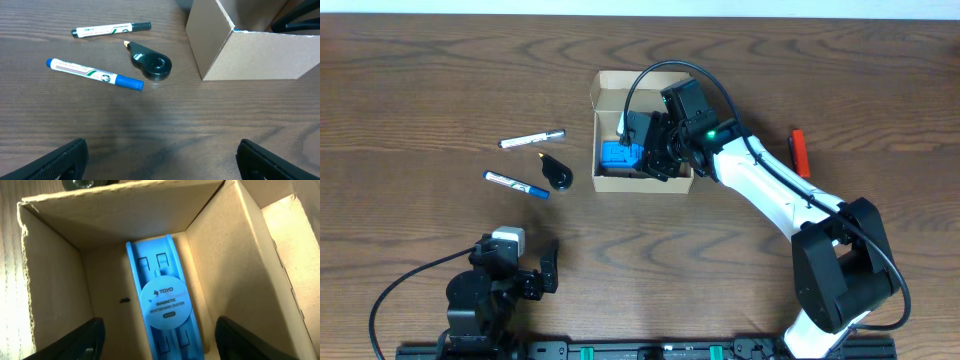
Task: Pack container
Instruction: 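Carry the blue duster into the box and lower it, then open right gripper and lift out of the box, then grasp the red stapler with the right gripper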
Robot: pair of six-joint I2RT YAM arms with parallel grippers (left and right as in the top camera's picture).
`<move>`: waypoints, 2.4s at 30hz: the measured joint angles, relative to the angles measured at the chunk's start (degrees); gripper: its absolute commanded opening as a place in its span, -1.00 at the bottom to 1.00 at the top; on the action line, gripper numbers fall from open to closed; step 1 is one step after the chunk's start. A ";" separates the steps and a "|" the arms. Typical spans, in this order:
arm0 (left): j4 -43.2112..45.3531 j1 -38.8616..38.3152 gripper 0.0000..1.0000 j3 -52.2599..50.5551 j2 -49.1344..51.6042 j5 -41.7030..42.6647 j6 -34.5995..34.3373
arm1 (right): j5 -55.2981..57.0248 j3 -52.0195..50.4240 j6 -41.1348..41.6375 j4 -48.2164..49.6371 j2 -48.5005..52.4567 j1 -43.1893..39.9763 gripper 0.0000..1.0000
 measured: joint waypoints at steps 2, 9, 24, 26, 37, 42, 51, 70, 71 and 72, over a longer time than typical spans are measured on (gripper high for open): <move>0.00 0.00 0.90 0.00 0.00 0.00 0.00 | 0.00 0.00 0.87 0.00 0.00 0.00 0.48; 0.00 0.00 0.90 0.00 0.00 0.00 0.00 | 0.00 1.46 9.68 -0.09 -0.57 -0.02 0.36; 0.00 0.00 0.90 0.00 0.00 0.00 0.00 | -0.92 4.52 23.10 -4.59 -10.32 -0.17 -0.97; 0.00 0.00 0.90 -0.02 0.00 0.00 0.00 | -0.98 4.52 25.42 -6.34 -10.32 -0.26 -0.97; 0.00 0.00 0.91 0.00 0.00 0.00 0.00 | 3.39 4.52 42.05 -15.61 -10.60 -9.51 -0.89; 0.00 0.00 0.91 0.00 0.00 -0.02 0.00 | 12.09 4.52 44.94 -22.29 -11.41 -15.50 0.18; 0.00 0.00 0.90 0.00 0.00 0.00 0.00 | 23.71 4.52 43.63 -25.59 -11.85 -24.90 0.98; 0.00 0.00 0.90 0.00 0.00 0.00 0.00 | 19.41 3.10 33.29 -16.37 -1.95 -37.55 0.92; 0.00 0.00 0.90 0.00 0.00 0.00 0.00 | 19.10 3.10 33.00 -16.17 -1.05 -37.55 0.90; 0.00 0.00 0.90 -0.02 0.00 0.00 0.00 | 18.78 3.10 32.83 -15.82 -0.20 -37.55 0.88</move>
